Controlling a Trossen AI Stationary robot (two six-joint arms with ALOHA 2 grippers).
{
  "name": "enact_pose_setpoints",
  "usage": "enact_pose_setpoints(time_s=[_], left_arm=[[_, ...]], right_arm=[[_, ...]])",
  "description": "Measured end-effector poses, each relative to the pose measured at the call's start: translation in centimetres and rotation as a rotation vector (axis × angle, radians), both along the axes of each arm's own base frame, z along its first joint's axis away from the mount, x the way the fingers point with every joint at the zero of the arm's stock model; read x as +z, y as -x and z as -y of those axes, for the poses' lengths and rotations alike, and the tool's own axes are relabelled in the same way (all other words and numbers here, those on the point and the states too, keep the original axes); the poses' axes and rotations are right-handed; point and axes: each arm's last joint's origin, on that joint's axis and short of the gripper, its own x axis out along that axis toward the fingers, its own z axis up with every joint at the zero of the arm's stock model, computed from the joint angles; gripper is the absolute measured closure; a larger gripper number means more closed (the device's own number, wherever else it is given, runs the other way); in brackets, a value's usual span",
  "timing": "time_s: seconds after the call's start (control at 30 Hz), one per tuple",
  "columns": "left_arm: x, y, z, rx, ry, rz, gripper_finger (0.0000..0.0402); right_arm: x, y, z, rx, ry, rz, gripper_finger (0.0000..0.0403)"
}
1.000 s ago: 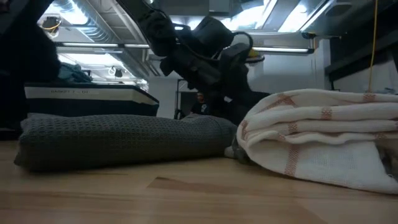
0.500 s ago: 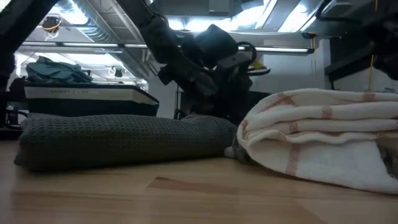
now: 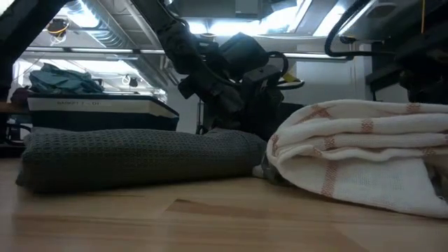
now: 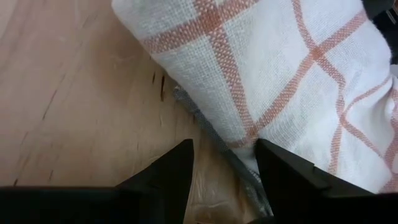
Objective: Fold towel
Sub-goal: Stack the stacked towels on top of the gray towel
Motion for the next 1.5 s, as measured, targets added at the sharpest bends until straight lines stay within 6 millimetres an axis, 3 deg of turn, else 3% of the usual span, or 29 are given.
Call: enact_pose_setpoints(time_s=[0.27,0.57,0.83,1.1,1.5], left_arm=[[0.0,0.0,0.0,-0.001,0.001,-0.002,0.0231],[0.0,0.0,0.1,-0.019,0.003,0.004,0.0231],[0.0,0.0,0.1,-0.038,-0.011,0.011,0.0231],[0.0,0.1,0.1,-0.043,-0.012,0.011,0.0231],[0.0,0.1,0.2,-0.05,-0.001,0.009,0.0231]], right_arm=[[0.4,-0.2,0.0,-0.003,0.002,0.06,0.0197],[0.4,-0.3,0.1,-0.173,-0.017,0.083,0.0218],[1.0,-1.2,-0.7,-0.184,-0.08,0.223,0.0246],[0.8,-0.8,-0.9,-0.141,-0.131,0.132,0.026],[3.5,-0.2,-0.6,-0.202,-0.067,0.32,0.026]])
